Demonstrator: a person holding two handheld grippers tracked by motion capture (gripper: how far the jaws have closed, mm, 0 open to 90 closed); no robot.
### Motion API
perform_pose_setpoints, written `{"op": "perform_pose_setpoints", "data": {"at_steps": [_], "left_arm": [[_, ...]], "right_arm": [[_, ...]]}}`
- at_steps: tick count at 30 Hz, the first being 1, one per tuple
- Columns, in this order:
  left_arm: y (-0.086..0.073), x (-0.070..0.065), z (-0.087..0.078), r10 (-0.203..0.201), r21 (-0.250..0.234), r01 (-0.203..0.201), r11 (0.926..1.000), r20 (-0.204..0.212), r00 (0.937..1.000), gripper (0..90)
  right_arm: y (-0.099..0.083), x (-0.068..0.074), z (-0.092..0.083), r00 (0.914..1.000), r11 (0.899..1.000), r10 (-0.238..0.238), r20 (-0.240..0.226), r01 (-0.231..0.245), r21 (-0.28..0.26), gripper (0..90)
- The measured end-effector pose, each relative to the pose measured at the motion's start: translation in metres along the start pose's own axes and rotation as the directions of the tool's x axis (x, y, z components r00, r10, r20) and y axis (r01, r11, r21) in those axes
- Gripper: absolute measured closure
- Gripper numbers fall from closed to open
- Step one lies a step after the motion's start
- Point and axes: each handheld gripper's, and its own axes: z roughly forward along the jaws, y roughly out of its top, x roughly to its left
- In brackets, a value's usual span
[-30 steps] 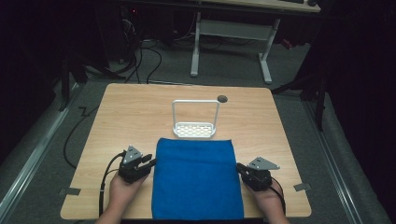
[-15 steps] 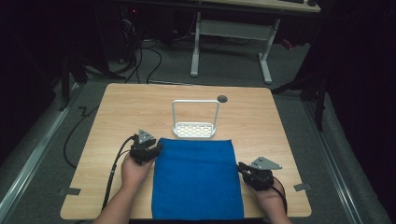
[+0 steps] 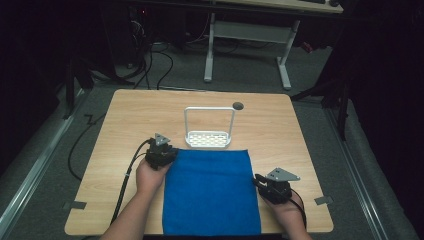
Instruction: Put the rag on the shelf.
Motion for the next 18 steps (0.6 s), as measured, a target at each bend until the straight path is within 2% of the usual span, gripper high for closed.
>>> {"op": "perform_pose_setpoints", "data": {"at_steps": [2,3,5,6,7,8,10,14,15,16,18], "left_arm": [[0.000,0.000,0.000,0.001,0.001,-0.001,1.0000,0.003,1.0000,73.9],[-0.001,0.000,-0.001,0.004,0.004,-0.004,1.0000,0.010,0.9999,80.6],[-0.001,0.000,-0.001,0.004,0.004,-0.004,1.0000,0.015,0.9999,84.7],[-0.001,-0.001,-0.001,0.006,0.003,-0.006,1.0000,0.015,0.9999,85.8],[-0.001,-0.001,-0.001,0.006,0.004,-0.006,1.0000,0.013,0.9999,85.8],[-0.001,-0.001,-0.001,0.004,0.002,-0.004,1.0000,0.014,0.9999,86.3],[-0.001,0.000,-0.001,0.001,0.004,-0.001,1.0000,0.019,0.9998,86.5],[-0.001,0.002,-0.001,-0.006,-0.003,0.006,1.0000,0.027,0.9996,86.7],[-0.001,0.002,-0.001,-0.006,-0.004,0.006,1.0000,0.029,0.9996,86.7],[-0.001,0.002,-0.001,-0.006,-0.008,0.006,1.0000,0.032,0.9995,86.7],[-0.001,0.002,-0.001,-0.014,-0.005,0.015,0.9999,0.040,0.9991,86.7]], "right_arm": [[0.000,0.000,0.001,1.0000,1.000,0.004,0.002,-0.004,0.001,72.3],[0.001,-0.001,0.004,0.9998,1.000,0.017,0.002,-0.017,-0.004,68.0],[0.001,-0.002,0.006,0.9997,1.000,0.024,0.001,-0.024,-0.008,66.4],[0.003,-0.003,0.009,0.9989,0.999,0.047,0.007,-0.047,-0.014,63.2],[0.003,-0.003,0.009,0.9989,0.999,0.047,0.007,-0.047,-0.014,63.2],[0.007,-0.005,0.014,0.9969,0.997,0.078,0.006,-0.078,-0.015,60.0],[0.009,-0.006,0.016,0.9967,0.997,0.080,0.011,-0.080,-0.013,58.9],[0.019,-0.011,0.023,0.9933,0.993,0.114,0.015,-0.114,-0.016,54.8],[0.024,-0.013,0.029,0.9945,0.995,0.095,0.043,-0.095,-0.003,54.1],[0.029,-0.017,0.038,0.9934,0.995,0.097,0.061,-0.097,-0.002,53.5],[0.031,-0.019,0.042,0.9921,0.994,0.107,0.065,-0.108,0.010,53.2]]}}
